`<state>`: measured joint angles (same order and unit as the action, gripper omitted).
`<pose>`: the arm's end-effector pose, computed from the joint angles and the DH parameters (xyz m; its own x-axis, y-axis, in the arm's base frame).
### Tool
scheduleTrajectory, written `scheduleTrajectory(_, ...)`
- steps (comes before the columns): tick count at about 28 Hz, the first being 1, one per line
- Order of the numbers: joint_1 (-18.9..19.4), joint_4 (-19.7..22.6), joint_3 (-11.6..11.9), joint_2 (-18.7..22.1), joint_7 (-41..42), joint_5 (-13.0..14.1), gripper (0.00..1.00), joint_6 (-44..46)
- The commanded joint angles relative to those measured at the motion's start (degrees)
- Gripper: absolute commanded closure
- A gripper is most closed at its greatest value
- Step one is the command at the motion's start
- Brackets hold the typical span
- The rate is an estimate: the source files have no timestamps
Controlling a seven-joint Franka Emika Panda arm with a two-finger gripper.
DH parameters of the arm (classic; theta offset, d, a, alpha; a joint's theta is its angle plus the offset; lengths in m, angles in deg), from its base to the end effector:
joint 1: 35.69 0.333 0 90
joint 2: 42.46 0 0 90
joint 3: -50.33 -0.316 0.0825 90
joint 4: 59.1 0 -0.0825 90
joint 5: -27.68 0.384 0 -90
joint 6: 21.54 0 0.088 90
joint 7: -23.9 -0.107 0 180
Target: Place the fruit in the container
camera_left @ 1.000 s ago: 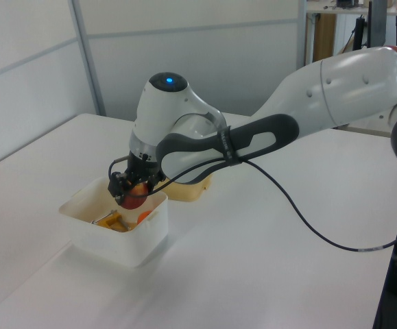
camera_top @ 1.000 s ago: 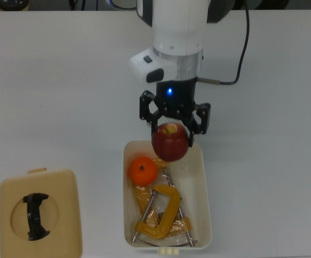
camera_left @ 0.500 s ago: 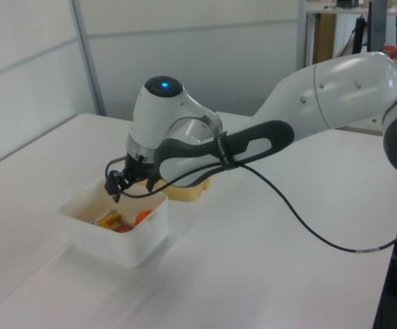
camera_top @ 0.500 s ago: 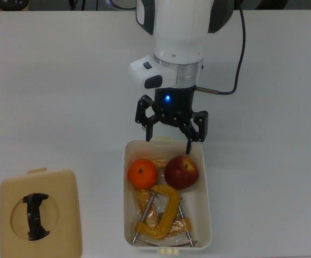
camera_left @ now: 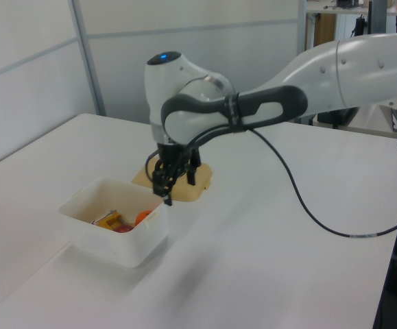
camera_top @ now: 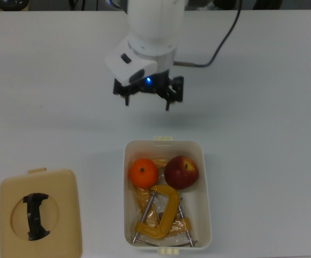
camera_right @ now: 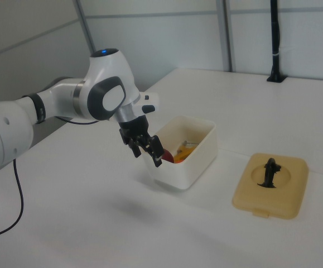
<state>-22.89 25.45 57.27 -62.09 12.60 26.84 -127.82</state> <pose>0.6633 0.0779 0.4866 0.9954 -0.0820 0.0487 -0.0843 -0.9954 0.0461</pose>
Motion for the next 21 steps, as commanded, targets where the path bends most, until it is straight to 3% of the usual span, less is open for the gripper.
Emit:
scheduleTrajectory(1, -1.11, 0.87, 0.62, 4.41, 8.37, 1.1, 0.0, 8.88)
scheduleTrajectory(6, -3.13, 0.96, 0.71, 6.53, 10.15, 0.49, 0.0, 11.88)
scheduleTrajectory(21, -5.86, 0.87, 1.41, 7.94, 11.91, -0.66, 0.0, 12.15)
